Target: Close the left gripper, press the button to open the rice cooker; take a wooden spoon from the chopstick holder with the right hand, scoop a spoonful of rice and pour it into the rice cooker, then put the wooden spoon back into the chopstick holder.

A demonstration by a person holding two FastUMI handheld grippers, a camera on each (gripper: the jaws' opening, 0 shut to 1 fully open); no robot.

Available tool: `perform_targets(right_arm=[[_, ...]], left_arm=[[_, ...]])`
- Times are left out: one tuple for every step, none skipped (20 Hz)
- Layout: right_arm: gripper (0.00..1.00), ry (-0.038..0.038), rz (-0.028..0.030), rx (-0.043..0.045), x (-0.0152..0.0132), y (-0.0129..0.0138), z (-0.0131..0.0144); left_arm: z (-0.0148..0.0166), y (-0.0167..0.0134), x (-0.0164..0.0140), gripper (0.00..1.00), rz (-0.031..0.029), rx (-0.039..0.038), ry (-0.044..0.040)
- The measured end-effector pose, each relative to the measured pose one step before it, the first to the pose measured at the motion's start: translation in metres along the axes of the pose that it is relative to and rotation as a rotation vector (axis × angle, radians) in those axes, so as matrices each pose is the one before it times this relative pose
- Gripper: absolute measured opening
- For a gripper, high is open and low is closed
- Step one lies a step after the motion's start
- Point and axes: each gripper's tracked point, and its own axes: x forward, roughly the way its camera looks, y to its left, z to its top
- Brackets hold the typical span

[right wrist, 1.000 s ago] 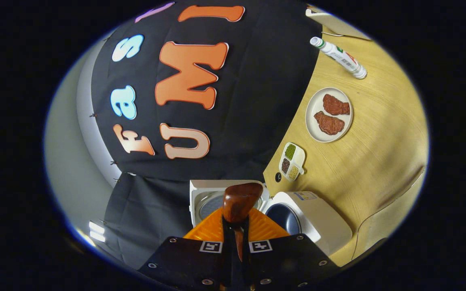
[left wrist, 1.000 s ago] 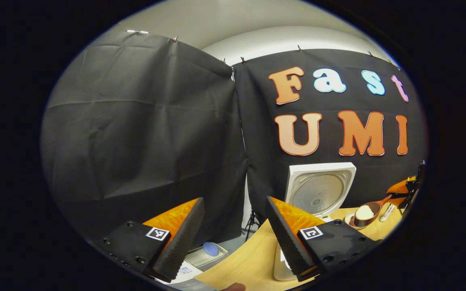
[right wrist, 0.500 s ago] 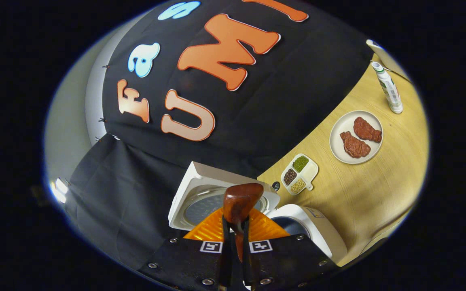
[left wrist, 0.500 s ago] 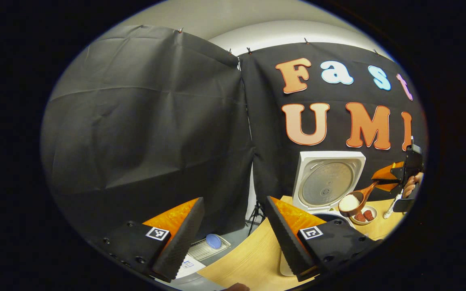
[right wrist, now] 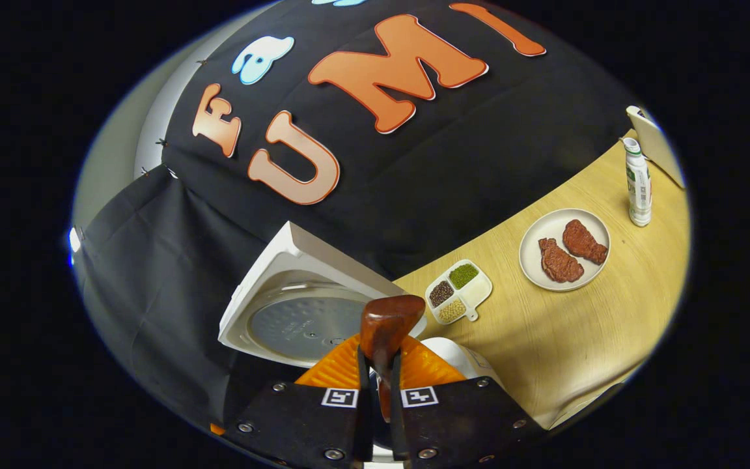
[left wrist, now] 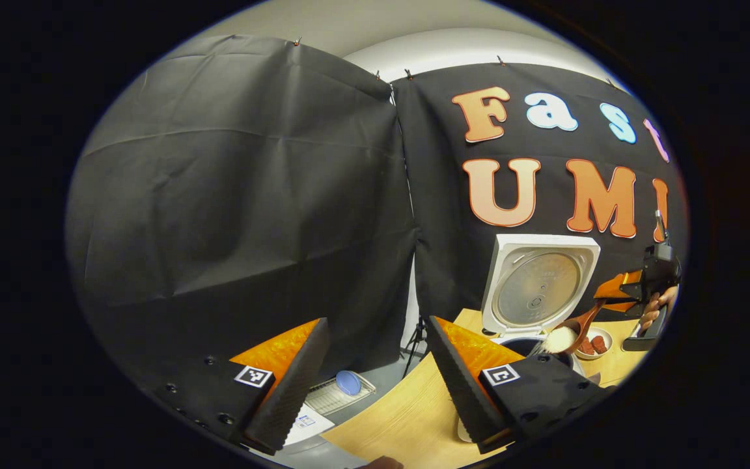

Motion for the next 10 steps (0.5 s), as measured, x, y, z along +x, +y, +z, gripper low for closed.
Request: perform_targets(right_arm=[[0.1,-0.00243,-0.00634,-0.01429,-0.00063,0.00007,-0.00011],[0.1,-0.00068,-0.00412,-0.01465,0.00007,-0.00111,0.00011],[0.1,-0.00087,-0.00575,-0.01901,0.00042,0.00025,-0.00138],[0.1,-0.0015,0.00049,-0.01766,0.0003,0.00152,0.00028],[0.1,-0.00493,0.00069,-0.01949,-0.00055,0.00184,0.00043],[0.1,-0.00581,0.00452,-0.01722,0.00008,0.00319,0.00139],[0.1,-0.00747,0.00325,-0.01988,-0.00091,0.00208,0.00194],[0.1,-0.00598,0.00437,-0.01947,0.0,0.00427,0.00093],[0.1,-0.00548,0.00263,-0.01666,-0.00053,0.0026,0.00131],[0.1,-0.0077,0.00567,-0.01896,-0.00121,0.00379,0.00211]], left_arm=[[0.00012,-0.00097,0.00032,0.99,-0.00218,0.0016,0.00103],[-0.00071,-0.00216,0.00071,0.99,0.00093,0.00135,0.00037],[0.001,0.00027,0.0,0.99,0.00243,-0.00366,-0.00143],[0.00314,-0.00039,-0.00096,0.99,-0.00465,-0.00698,-0.00183],[0.00129,-0.00124,-0.00131,1.0,-0.00171,-0.0022,-0.00254],[0.0005,-0.00109,0.00008,0.99,-0.00012,0.00107,-0.00266],[0.00078,-0.00149,0.00013,1.0,0.00011,0.00231,-0.00186],[0.0005,0.00011,-0.00015,1.0,0.00093,0.00243,-0.00117],[-0.00012,-0.00068,-0.00044,0.99,-0.00054,0.00236,0.00017],[0.00029,-0.00005,-0.00068,0.99,0.00036,0.00252,0.00036]])
